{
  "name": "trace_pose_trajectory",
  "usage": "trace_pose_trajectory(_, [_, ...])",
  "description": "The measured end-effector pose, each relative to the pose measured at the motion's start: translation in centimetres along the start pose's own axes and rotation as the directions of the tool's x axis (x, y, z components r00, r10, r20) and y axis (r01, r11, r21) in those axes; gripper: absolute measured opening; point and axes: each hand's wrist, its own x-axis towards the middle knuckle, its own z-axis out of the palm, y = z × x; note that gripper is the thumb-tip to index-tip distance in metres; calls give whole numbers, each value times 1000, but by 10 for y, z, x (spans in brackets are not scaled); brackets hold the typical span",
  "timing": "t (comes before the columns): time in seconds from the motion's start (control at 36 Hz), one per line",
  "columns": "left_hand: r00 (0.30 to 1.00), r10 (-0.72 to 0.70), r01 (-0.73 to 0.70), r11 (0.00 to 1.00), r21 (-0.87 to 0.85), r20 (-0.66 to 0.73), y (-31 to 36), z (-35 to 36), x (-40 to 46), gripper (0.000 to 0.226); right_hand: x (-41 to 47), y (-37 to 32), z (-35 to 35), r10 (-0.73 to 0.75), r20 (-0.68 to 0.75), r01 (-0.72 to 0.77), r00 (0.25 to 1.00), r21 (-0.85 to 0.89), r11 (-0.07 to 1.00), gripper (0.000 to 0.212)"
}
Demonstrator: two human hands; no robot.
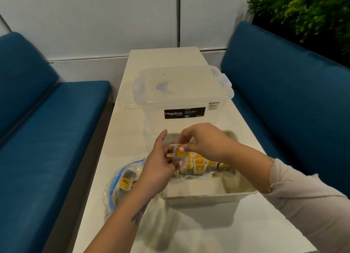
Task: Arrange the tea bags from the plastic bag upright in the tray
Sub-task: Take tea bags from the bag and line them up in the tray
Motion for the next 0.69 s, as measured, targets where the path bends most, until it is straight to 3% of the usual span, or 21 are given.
trace_pose_trajectory(0.25, [995,100,-96,980,175,-10,-2,12,0,68,-12,17,-16,64,2,-64,998,-40,997,8])
trace_pose_trajectory(0.44, [975,214,-159,852,498,-55,-10,5,-7,52,-22,49,-17,176,15,-167,984,-240,956,12])
trace_pose_trajectory(0.69, [976,202,-127,822,555,-76,-24,4,-10,51,-25,83,4,199,2,-178,980,-439,881,14])
